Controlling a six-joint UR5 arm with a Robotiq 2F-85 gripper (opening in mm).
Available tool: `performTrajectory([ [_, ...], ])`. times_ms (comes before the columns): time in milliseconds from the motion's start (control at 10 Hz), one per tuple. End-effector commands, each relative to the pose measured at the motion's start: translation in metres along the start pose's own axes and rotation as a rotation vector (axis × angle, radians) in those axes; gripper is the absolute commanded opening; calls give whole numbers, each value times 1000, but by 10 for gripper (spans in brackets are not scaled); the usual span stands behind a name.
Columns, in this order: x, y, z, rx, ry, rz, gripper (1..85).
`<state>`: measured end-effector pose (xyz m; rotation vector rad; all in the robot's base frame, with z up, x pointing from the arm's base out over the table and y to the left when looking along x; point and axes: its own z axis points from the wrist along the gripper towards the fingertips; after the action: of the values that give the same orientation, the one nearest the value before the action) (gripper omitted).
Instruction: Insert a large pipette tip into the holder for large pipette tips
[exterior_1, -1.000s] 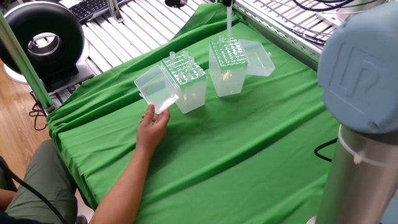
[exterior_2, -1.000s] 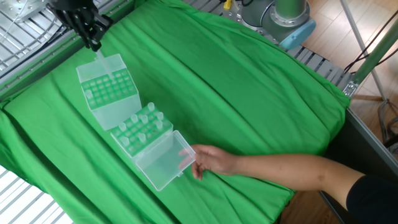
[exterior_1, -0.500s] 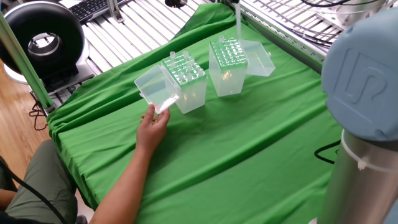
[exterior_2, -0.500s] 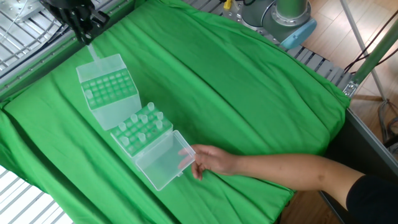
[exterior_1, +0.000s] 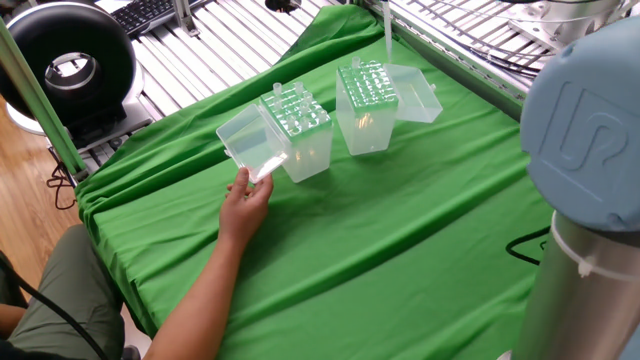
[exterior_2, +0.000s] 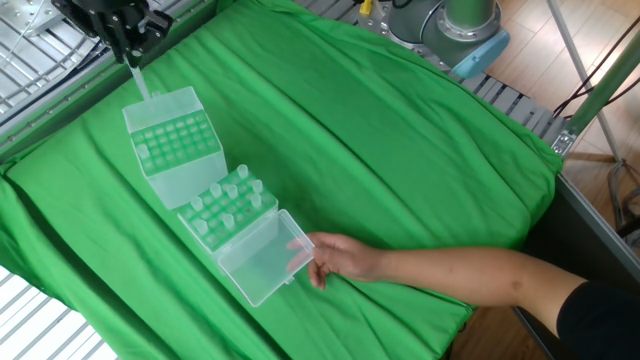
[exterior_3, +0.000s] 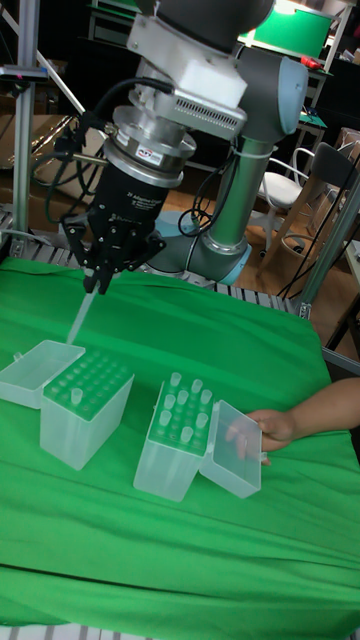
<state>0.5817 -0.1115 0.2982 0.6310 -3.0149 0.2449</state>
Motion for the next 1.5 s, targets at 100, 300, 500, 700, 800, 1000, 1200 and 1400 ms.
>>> performTrajectory([
  [100, -41, 59, -24, -59, -21, 84, 10],
  [300, -48, 66, -25, -77, -44, 90, 10],
  [500, -49, 54, -20, -65, -53, 75, 10],
  [700, -47, 57, -20, -76, -50, 17, 10],
  [800, -50, 57, -20, -75, -61, -20, 10],
  [1000, -58, 68, -22, -114, -96, -68, 10],
  [1200, -69, 88, -41, -114, -47, -25, 10],
  [1400, -86, 105, -50, -131, -46, 4, 10],
])
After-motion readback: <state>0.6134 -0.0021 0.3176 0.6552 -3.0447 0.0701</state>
